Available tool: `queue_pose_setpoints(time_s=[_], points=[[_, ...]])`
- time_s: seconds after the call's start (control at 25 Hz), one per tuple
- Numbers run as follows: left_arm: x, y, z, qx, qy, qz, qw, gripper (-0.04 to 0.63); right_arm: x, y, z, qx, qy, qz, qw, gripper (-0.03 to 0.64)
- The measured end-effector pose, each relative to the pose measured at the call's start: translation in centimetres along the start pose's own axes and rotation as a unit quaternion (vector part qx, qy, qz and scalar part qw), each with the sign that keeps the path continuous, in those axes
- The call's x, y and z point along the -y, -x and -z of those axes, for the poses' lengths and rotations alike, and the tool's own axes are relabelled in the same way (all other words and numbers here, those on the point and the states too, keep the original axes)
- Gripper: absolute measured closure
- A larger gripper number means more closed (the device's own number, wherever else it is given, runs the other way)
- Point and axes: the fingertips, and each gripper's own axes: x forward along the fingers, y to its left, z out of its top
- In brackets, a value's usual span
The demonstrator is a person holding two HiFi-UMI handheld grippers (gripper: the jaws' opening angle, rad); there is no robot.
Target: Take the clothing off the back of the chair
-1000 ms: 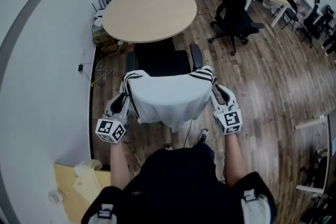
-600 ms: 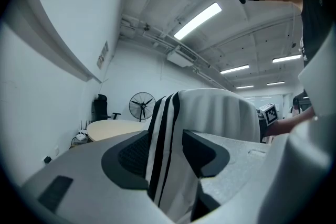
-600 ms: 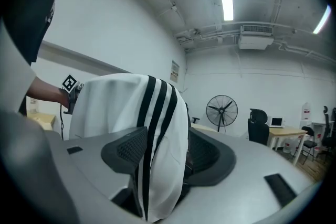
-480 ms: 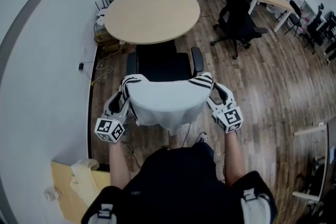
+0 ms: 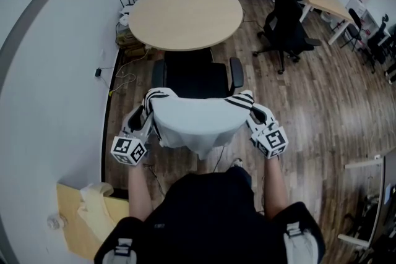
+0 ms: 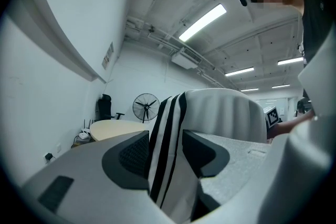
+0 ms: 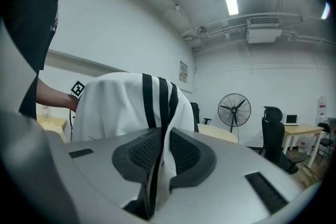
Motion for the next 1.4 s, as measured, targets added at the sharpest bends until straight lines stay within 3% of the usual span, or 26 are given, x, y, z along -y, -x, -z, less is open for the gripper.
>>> queue_pose_setpoints(time_s=[0.32,0.48,0.52,0.84,1.0,1.4], points=[[0.1,-0.6,-0.2,-0.004,0.0,0.02,0.9998,0.422,0.1,0.4,0.5,-0.006,-0.007,0.015,1.0,0.588],[0.7,-0.6,-0.4,0.001,0.0,0.038,0.9993,0.565,0.1,0.7,0.5,-0.01,0.003,0.034,0.999,0.591],[0.9,-0.6,-0.4,0.001,0.0,0.042,0.9991,0.575,0.2,1.0,0.7,-0.017,0.004,0.042,0.999,0.591],[1.3,0.3,-0.9,0.011,0.009,0.063,0.9979,0.581,-0.3,2.3,1.0,-0.023,-0.002,0.075,0.997,0.591],[1.8,1.1,-1.4,0.023,0.015,0.082,0.9963,0.583,-0.9,2.7,-0.8,0.01,0.013,0.084,0.996,0.591],[3.1,2.7,-2.3,0.044,0.017,0.124,0.9912,0.583,-2.0,4.8,-1.1,0.008,0.01,0.126,0.992,0.595]])
